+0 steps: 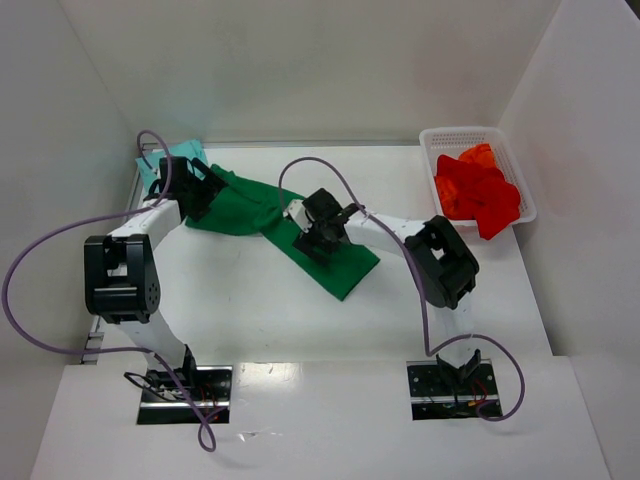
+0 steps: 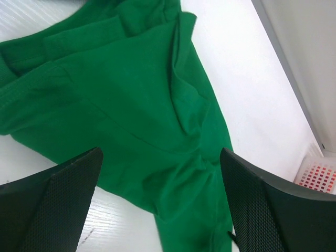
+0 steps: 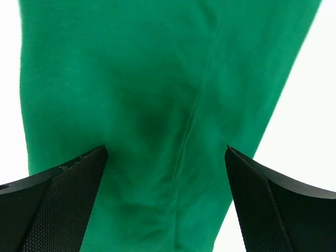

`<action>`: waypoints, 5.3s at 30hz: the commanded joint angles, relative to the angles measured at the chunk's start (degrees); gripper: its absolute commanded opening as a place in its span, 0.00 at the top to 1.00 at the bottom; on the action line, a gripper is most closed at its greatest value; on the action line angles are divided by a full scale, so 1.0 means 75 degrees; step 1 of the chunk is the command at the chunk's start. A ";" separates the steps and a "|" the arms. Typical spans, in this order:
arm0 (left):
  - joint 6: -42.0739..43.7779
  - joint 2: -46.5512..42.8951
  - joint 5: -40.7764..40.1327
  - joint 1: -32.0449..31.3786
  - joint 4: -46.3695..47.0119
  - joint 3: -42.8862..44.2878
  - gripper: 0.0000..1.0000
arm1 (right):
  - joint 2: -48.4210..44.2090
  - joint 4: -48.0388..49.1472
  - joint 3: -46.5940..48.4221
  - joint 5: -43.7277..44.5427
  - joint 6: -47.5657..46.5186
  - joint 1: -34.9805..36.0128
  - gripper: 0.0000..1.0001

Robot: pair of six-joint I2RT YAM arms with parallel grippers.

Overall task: Fold and stack the t-shirts
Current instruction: Rotate the tshirt 90 degrees

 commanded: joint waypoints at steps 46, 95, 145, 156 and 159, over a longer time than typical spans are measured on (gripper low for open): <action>0.2902 0.6137 0.0243 -0.3014 -0.3554 0.7966 0.00 | -0.3415 0.0845 -0.3475 -0.1487 0.3702 0.2037 0.01; 0.3012 -0.4545 0.0641 -0.2324 -0.1100 -0.0199 0.00 | -0.0352 0.2004 0.1300 -0.0943 0.4207 -0.2386 0.11; 0.3426 -0.1792 0.2148 -0.2324 -0.0367 -0.1090 0.00 | 0.1932 0.0880 0.2836 -0.0211 0.4367 -0.2452 0.97; 0.3426 -0.1721 0.2311 -0.2357 -0.0367 -0.1106 0.00 | 0.1281 0.0950 0.2269 0.0112 0.4523 -0.2522 0.74; 0.3426 -0.1640 0.2393 -0.2394 -0.0367 -0.1106 0.00 | 0.0951 0.1066 0.2114 0.0112 0.4609 -0.2522 0.54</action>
